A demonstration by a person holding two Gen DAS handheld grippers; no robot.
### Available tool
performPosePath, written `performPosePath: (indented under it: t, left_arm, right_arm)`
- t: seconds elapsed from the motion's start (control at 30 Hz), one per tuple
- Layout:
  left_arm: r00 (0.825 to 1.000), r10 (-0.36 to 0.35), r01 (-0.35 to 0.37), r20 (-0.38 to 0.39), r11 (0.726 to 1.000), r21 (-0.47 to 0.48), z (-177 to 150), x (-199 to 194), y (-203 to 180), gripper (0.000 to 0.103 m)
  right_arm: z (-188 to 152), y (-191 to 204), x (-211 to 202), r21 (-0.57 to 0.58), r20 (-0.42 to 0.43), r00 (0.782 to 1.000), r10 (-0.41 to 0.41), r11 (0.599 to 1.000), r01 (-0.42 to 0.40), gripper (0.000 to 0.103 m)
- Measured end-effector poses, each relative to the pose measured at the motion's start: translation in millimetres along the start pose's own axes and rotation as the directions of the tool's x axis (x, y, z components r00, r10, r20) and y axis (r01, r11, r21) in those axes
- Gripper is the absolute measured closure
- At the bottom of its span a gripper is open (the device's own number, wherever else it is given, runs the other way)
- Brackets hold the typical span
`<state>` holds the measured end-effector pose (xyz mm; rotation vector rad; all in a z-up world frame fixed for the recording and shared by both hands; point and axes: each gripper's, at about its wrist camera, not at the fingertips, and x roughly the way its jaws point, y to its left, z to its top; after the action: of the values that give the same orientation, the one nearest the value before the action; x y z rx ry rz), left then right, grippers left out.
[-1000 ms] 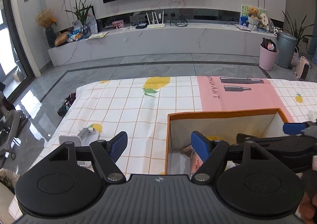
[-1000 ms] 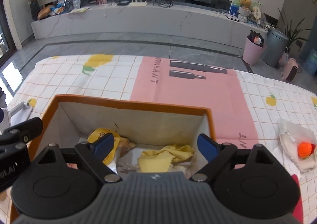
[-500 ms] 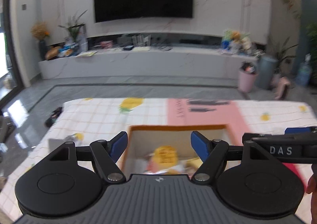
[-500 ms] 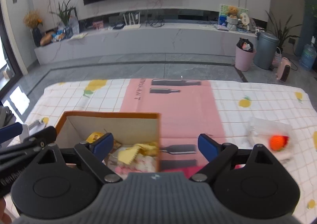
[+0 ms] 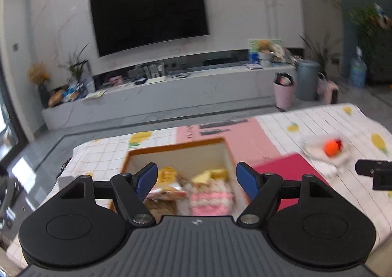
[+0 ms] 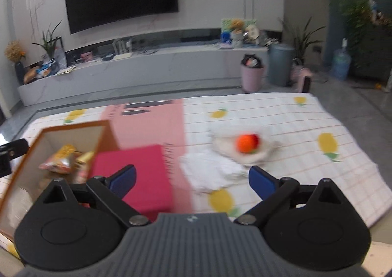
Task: Organize soft objects
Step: 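Move both grippers back toward the towel holding the orange crocheted ball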
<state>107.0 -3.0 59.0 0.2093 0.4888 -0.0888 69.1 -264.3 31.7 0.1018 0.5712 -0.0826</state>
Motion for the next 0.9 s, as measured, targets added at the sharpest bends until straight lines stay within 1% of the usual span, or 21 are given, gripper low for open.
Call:
performPosePath:
  t: [0.1,0.13,0.2,0.3,0.43,0.53,0.63,0.77,0.9]
  left_arm:
    - [1.000,-0.014,0.013,0.020,0.999,0.042,-6,-8,-30,0.017]
    - [0.999,-0.034,0.033,0.034,0.998,0.051,-8,-11,-39,0.017]
    - [0.994,-0.094,0.091,0.061,0.994,0.059,-13,-15,-57,0.017]
    - [0.987,-0.149,0.147,0.058,0.988,0.047,-17,-16,-84,0.017]
    - [0.983,-0.182,0.181,0.036,0.983,0.038,-21,-11,-115,0.017]
    - [0.982,-0.190,0.189,0.023,0.981,0.041,-28,-5,-136,0.017]
    - [0.985,-0.171,0.171,0.020,0.985,-0.001,-33,3,-151,0.017]
    - [0.983,-0.184,0.183,-0.013,0.982,-0.041,-36,15,-164,0.017]
    - [0.984,-0.169,0.168,-0.048,0.985,-0.030,-33,31,-178,0.017]
  right_arm:
    - [-20,-29,0,-0.015,0.005,0.998,-0.064,0.998,0.064,0.007]
    - [-24,-39,1,-0.005,0.001,0.997,-0.081,0.997,0.081,0.007]
    - [-29,-58,3,0.024,-0.002,0.996,-0.089,0.996,0.089,0.007]
    - [-32,-82,1,0.047,0.010,0.995,-0.099,0.994,0.098,0.007]
    - [-29,-99,4,0.036,0.020,0.988,-0.153,0.988,0.152,0.007]
    - [-27,-109,7,0.040,0.020,0.992,-0.128,0.991,0.127,0.007]
    - [-27,-118,18,0.064,0.001,0.993,-0.114,0.991,0.114,0.007]
    - [-30,-127,24,0.087,-0.018,0.995,-0.096,0.991,0.098,0.007]
    - [-25,-134,32,0.094,-0.023,0.997,-0.079,0.992,0.080,0.007]
